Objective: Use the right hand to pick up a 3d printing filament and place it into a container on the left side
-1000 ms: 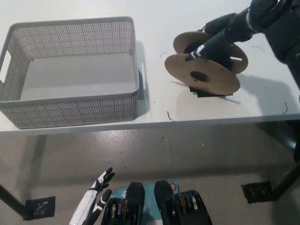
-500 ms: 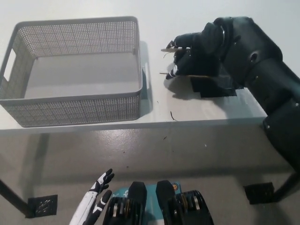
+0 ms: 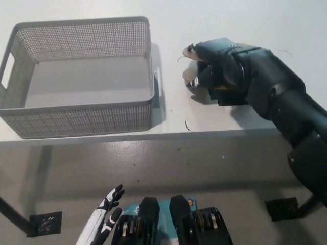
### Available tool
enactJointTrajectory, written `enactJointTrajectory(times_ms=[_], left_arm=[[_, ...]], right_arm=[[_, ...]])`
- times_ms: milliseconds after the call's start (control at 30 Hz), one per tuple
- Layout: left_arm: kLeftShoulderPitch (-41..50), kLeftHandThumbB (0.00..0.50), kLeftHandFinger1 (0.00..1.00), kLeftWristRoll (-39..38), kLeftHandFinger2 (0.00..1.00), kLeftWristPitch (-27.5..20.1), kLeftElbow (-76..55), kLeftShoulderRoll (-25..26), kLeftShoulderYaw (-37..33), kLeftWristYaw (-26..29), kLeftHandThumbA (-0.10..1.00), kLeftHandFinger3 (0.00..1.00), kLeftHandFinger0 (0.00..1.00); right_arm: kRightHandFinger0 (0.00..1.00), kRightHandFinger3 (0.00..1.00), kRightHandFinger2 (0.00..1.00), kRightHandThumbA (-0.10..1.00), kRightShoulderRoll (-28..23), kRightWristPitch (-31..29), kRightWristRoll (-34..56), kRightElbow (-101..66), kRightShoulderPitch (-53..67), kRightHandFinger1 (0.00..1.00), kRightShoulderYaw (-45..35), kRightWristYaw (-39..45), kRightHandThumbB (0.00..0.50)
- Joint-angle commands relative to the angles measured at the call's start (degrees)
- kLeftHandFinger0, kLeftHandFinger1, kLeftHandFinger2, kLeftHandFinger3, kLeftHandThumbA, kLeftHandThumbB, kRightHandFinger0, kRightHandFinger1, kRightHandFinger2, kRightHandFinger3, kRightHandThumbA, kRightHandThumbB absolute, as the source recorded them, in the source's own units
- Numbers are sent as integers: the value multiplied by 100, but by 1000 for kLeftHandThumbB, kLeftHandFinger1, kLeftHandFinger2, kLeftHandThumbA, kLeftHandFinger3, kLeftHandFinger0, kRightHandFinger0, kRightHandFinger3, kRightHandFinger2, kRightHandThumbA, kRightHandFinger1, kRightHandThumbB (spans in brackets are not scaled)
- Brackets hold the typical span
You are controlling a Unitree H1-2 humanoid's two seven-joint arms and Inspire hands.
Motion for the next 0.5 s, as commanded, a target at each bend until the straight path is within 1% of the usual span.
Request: enactJointTrajectory(times_ms=[0,33,67,100,133,167,200,233,267,300,333,367,400,433,467], left_arm=[[-16,319,1000,-303,1000,-297,-111,22,37,-67,1000,1000,1000],[-23,318,1000,-296,1000,-289,-109,23,35,-66,1000,1000,1000],[-21,323,1000,-297,1000,-277,-117,20,36,-66,1000,1000,1000],[-15,314,1000,-306,1000,-256,-139,17,36,-72,1000,1000,1000],[-11,315,1000,-304,1000,-258,-150,21,36,-74,1000,1000,1000],[-11,319,1000,-279,1000,-266,-144,27,36,-61,1000,1000,1000],[-8,318,1000,-264,1000,-271,-138,29,35,-55,1000,1000,1000],[-6,323,1000,-256,1000,-276,-126,31,35,-51,1000,1000,1000],[6,328,1000,-249,1000,-274,-128,32,33,-50,1000,1000,1000],[12,330,1000,-253,1000,-280,-120,35,33,-53,1000,1000,1000],[8,330,1000,-269,1000,-291,-106,42,39,-56,1000,1000,1000],[17,325,1000,-285,1000,-302,-105,44,44,-59,1000,1000,1000],[25,326,1000,-289,1000,-316,-100,43,44,-57,1000,1000,1000],[28,327,1000,-286,1000,-318,-99,47,45,-55,1000,1000,1000],[30,328,1000,-277,1000,-314,-96,50,40,-57,1000,1000,1000]], right_arm=[[56,475,330,-100,-642,-465,-773,149,272,205,341,-2327,251],[1,439,272,-100,-661,-513,-760,149,258,142,337,-2387,250],[0,422,251,-100,-674,-560,-749,142,255,127,326,-2467,259],[0,409,232,-100,-702,-646,-746,121,248,103,312,-2622,257],[0,394,199,-100,-727,-697,-749,95,228,52,299,-2720,256],[0,413,173,-100,-740,-722,-733,79,210,9,274,-2765,211],[0,389,158,-100,-753,-748,-687,58,174,1,224,-2783,253],[0,391,149,-100,-771,-736,-691,27,113,0,212,-2798,255],[0,338,86,-100,-804,-788,-717,-27,68,0,197,-2987,260],[0,283,34,-100,-825,-872,-687,-67,46,0,139,-3145,245],[0,265,56,-100,-858,-933,-598,-155,-68,23,6,-3184,226],[0,334,252,-100,-867,-897,-603,-199,-154,160,-16,-3137,203],[0,392,405,-100,-926,-873,-684,-332,-318,219,-10,-3218,194],[0,532,696,-100,-941,-881,-711,-369,-358,301,-8,-3269,185],[0,800,769,-100,-1003,-996,-672,-527,-465,274,-106,-3328,175]])
